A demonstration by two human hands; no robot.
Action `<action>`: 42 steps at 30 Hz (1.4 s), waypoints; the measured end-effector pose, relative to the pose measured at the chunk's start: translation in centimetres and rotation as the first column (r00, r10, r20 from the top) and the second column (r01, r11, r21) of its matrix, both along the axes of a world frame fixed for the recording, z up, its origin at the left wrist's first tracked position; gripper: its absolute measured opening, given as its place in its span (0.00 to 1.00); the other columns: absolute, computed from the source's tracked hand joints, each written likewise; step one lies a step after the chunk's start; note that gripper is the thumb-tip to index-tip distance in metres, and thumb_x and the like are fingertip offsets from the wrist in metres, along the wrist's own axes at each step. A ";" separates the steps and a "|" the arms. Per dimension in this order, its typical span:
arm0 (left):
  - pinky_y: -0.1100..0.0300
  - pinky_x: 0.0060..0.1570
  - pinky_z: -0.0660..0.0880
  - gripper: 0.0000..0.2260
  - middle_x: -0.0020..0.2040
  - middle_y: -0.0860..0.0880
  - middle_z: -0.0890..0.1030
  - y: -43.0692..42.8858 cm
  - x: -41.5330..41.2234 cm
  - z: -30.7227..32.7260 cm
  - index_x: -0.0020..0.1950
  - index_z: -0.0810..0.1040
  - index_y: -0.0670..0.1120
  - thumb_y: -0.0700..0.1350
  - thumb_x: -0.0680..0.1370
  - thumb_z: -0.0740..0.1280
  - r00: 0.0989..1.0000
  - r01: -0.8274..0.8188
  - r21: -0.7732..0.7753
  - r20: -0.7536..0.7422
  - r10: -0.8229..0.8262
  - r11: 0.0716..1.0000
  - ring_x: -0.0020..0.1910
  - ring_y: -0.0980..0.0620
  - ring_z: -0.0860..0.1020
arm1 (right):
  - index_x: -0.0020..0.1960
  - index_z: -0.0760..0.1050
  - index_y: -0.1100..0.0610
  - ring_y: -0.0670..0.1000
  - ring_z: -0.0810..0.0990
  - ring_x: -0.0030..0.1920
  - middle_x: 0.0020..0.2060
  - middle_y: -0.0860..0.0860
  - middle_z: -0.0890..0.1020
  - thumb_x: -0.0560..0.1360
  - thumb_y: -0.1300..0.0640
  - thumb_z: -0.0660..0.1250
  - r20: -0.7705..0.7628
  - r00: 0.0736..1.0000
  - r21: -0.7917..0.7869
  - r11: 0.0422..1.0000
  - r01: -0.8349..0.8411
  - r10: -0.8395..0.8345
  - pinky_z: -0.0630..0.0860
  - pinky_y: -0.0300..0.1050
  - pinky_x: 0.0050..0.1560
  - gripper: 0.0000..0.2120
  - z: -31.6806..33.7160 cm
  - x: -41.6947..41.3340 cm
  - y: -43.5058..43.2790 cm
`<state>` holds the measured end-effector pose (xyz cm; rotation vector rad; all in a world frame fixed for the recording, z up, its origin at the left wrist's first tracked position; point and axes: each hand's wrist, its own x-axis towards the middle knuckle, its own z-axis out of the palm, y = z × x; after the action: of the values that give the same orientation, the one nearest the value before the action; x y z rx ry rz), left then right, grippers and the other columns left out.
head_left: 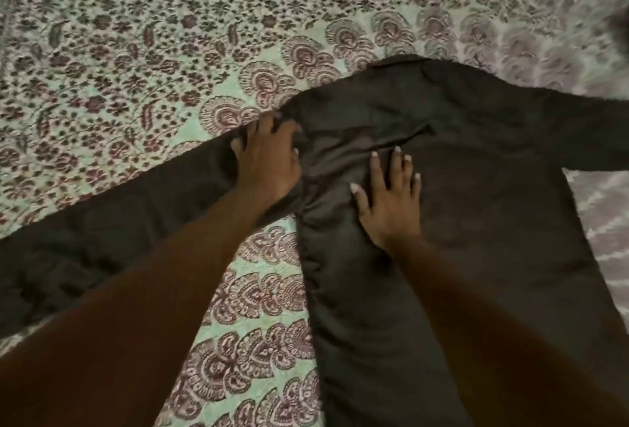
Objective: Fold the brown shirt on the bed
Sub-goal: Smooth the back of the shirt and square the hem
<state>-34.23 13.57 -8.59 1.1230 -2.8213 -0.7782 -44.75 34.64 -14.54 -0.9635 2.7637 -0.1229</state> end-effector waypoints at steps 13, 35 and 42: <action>0.36 0.72 0.53 0.15 0.67 0.46 0.73 -3.0 -10.9 -1.8 0.63 0.77 0.48 0.43 0.77 0.70 0.984 -0.177 -0.043 0.013 0.177 0.983 0.73 0.43 0.66 | 0.84 0.57 0.46 0.59 0.48 0.84 0.85 0.57 0.50 0.83 0.33 0.50 -0.067 0.997 -0.125 0.992 -0.034 0.026 0.49 0.63 0.82 0.33 -1.2 0.0 1.0; 0.38 0.77 0.58 0.32 0.85 0.50 0.53 9.1 -9.2 -4.1 0.84 0.54 0.52 0.61 0.81 0.51 0.953 0.287 -0.253 0.172 -0.249 0.924 0.83 0.44 0.53 | 0.84 0.47 0.40 0.60 0.38 0.84 0.85 0.50 0.41 0.79 0.26 0.49 -0.005 0.999 -0.074 0.997 0.037 -0.037 0.40 0.68 0.80 0.38 1.2 -16.1 8.1; 0.37 0.78 0.53 0.35 0.85 0.53 0.48 12.8 -5.5 -6.4 0.84 0.47 0.61 0.71 0.79 0.47 0.950 0.282 -0.331 0.226 -0.215 0.900 0.83 0.43 0.52 | 0.80 0.43 0.27 0.54 0.38 0.84 0.84 0.42 0.40 0.77 0.23 0.46 0.105 0.989 -0.045 0.993 0.113 -0.108 0.38 0.67 0.79 0.33 0.0 -18.6 11.9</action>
<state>-39.74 26.42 -14.95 0.8244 -3.1236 -0.1416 -63.32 46.58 -14.58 -0.7919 2.7311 -0.2543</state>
